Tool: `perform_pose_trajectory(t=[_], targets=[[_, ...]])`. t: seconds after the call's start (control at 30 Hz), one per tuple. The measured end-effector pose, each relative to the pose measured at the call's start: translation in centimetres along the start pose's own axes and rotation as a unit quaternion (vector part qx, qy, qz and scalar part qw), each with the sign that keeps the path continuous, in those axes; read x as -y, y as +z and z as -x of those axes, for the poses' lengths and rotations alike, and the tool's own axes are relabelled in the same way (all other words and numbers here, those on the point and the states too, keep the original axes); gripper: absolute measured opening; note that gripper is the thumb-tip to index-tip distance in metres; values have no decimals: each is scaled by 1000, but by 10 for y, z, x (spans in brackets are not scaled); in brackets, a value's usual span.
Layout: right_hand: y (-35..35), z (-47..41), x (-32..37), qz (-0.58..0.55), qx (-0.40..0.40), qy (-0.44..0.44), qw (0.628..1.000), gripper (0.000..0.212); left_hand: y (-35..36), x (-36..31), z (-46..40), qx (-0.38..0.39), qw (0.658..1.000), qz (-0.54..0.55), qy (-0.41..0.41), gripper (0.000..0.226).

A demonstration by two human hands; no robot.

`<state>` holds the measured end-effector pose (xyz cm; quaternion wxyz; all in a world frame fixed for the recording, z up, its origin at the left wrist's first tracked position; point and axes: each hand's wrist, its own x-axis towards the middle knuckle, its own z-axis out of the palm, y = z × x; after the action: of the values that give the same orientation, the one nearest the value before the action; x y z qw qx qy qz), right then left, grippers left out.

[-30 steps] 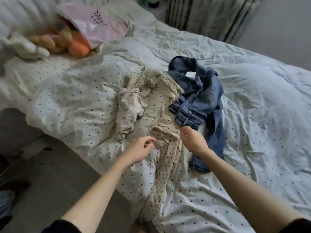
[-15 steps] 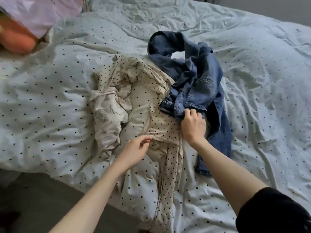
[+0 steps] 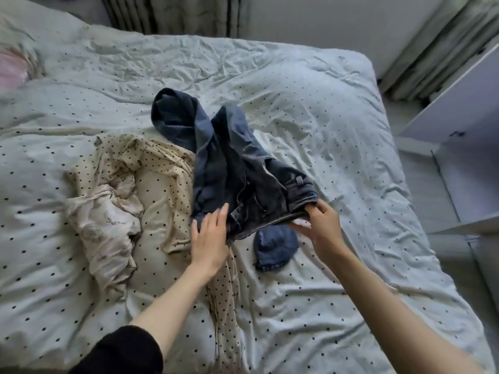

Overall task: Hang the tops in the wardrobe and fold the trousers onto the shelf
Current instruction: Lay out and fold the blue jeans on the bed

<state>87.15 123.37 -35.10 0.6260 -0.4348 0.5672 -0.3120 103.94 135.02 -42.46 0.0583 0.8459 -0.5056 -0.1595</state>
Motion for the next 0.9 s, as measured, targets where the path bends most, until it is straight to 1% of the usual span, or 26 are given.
perform_pose_trajectory(t=[0.07, 0.17, 0.3, 0.4, 0.47, 0.57, 0.6, 0.63, 0.7, 0.73, 0.87, 0.9], targets=[[-21, 3, 0, -27, -17, 26, 999, 18, 1, -8, 5, -33, 999, 9, -15, 73], [-47, 3, 5, -23, -45, 42, 998, 14, -9, -23, 9, -46, 999, 25, 6, 58], [-90, 1, 33, -22, -75, 14, 997, 13, -50, -64, 9, -77, 996, 15, 43, 46], [-126, -3, 71, -34, -84, -11, 996, 17, -85, -108, 10, -123, 987, -12, 100, 29], [-168, -1, 105, -74, -101, -31, 992, 21, -106, -157, 14, -175, 975, -13, 138, 23], [-245, 3, 151, -124, -135, -48, 982, 20, -130, -244, 24, -234, 954, -18, 187, 24], [-284, 7, 167, -133, -151, -62, 978, 19, -136, -285, 29, -240, 949, -15, 206, 26], [-302, 7, 175, -131, -158, -67, 976, 18, -141, -306, 31, -239, 947, -8, 215, 26], [-377, 22, 199, -144, -199, -95, 965, 19, -146, -385, 36, -236, 939, 8, 248, 27], [-398, 27, 205, -146, -211, -101, 961, 20, -150, -407, 37, -233, 939, 19, 253, 27], [-534, 68, 223, -175, -294, -137, 929, 27, -151, -550, 54, -220, 906, 54, 358, 25], [-552, 75, 225, -186, -304, -139, 924, 27, -152, -569, 57, -215, 900, 60, 373, 25]])
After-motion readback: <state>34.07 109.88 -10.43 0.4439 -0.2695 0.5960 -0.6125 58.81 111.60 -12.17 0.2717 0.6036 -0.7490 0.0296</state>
